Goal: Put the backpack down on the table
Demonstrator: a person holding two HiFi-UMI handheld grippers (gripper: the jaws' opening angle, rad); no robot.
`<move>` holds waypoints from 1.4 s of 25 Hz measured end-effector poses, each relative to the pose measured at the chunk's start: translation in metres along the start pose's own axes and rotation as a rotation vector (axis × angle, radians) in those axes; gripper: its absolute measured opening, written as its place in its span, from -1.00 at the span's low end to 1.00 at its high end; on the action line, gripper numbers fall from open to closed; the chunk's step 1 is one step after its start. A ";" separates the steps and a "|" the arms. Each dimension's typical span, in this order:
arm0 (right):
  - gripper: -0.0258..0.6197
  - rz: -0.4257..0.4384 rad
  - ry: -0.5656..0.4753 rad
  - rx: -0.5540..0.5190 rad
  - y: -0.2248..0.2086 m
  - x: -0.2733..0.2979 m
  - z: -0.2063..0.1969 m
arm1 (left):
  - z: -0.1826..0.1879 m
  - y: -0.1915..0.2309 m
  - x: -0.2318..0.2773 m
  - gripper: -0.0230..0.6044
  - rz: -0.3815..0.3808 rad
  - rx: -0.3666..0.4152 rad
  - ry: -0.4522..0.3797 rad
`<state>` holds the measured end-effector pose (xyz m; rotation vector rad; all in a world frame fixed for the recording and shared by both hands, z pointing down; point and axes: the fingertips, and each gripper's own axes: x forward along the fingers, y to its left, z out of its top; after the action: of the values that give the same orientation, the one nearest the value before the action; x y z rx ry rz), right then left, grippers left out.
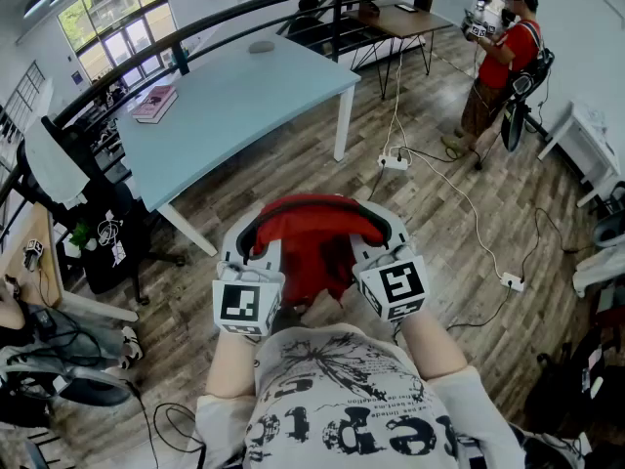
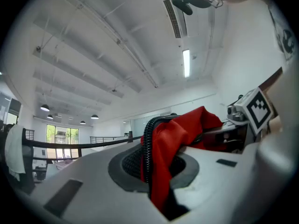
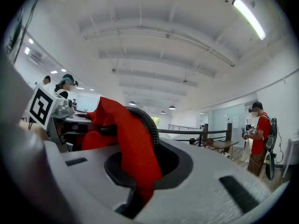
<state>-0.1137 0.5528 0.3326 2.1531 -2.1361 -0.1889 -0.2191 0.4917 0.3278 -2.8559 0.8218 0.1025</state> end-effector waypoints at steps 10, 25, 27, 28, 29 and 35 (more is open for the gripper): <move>-0.87 0.000 0.010 -0.003 -0.001 -0.010 -0.007 | 0.007 -0.012 -0.003 -0.78 -0.016 0.009 0.005; -0.86 -0.053 0.035 0.032 -0.021 0.120 -0.020 | -0.033 0.085 0.078 -0.79 -0.077 -0.010 -0.009; -0.85 -0.063 0.022 0.027 -0.023 0.155 -0.015 | -0.034 0.112 0.098 -0.79 -0.094 -0.019 0.007; -0.86 -0.070 0.013 0.024 -0.024 0.171 -0.013 | -0.034 0.124 0.107 -0.79 -0.105 -0.025 0.016; -0.85 -0.080 0.002 0.022 -0.026 0.187 -0.011 | -0.034 0.137 0.116 -0.79 -0.115 -0.023 0.017; -0.85 -0.115 -0.010 0.041 -0.043 0.277 -0.002 | -0.039 0.205 0.175 -0.78 -0.144 -0.013 0.013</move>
<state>-0.0689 0.2764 0.3231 2.3051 -2.0396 -0.1668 -0.1794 0.2230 0.3173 -2.9193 0.6172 0.0712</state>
